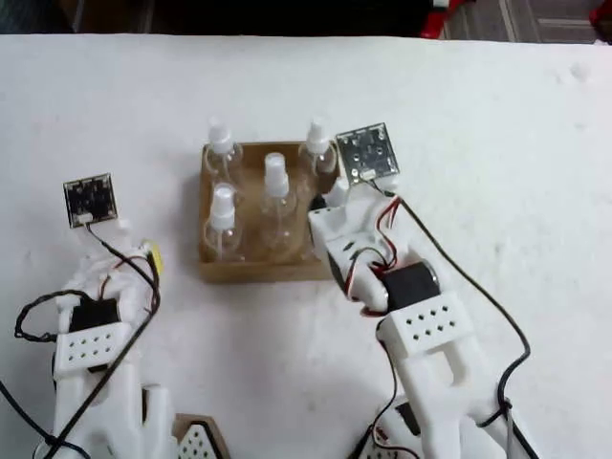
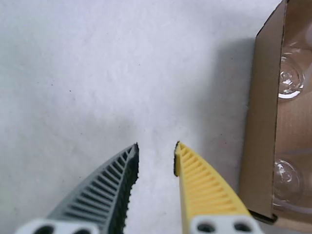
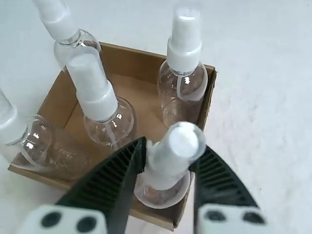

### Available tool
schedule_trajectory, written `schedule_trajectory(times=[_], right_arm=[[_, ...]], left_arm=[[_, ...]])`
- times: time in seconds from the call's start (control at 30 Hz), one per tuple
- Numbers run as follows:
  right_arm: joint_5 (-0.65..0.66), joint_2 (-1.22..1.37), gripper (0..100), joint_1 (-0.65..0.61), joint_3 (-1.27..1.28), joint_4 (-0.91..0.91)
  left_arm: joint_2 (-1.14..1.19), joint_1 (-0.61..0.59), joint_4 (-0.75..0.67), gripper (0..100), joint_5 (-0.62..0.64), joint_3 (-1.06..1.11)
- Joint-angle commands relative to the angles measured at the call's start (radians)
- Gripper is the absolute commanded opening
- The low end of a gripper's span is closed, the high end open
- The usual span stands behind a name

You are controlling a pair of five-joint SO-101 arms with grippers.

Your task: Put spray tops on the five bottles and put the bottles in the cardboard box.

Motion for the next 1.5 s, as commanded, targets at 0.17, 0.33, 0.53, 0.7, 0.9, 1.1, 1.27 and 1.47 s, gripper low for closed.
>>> schedule_trajectory(times=[0.17,0.33,0.53,0.7,0.9,1.1,1.27,1.47], right_arm=[[0.009,-0.102,1.5,0.002,-0.046,-0.022],[0.133,-0.120,1.6,0.001,-0.046,-0.025],[0.196,-0.111,1.6,0.002,-0.028,-0.030],[0.196,-0.111,1.6,0.002,0.037,-0.110],[0.196,-0.111,1.6,0.002,0.107,-0.188],[0.196,-0.111,1.6,0.004,0.124,-0.186],[0.196,-0.111,1.6,0.002,0.155,-0.186],[0.196,-0.111,1.6,0.002,0.164,-0.186]], left_arm=[[-0.012,0.008,-0.014,12,-0.012,-0.005],[-0.012,0.008,-0.014,12,-0.012,-0.005],[-0.012,0.008,-0.014,12,-0.012,-0.005],[-0.012,0.008,-0.014,12,-0.012,-0.005],[-0.012,0.008,-0.014,12,-0.012,-0.005],[-0.012,0.008,-0.014,12,-0.012,-0.005],[-0.012,0.008,-0.014,12,-0.012,-0.005],[-0.012,0.008,-0.014,12,-0.012,-0.005]])
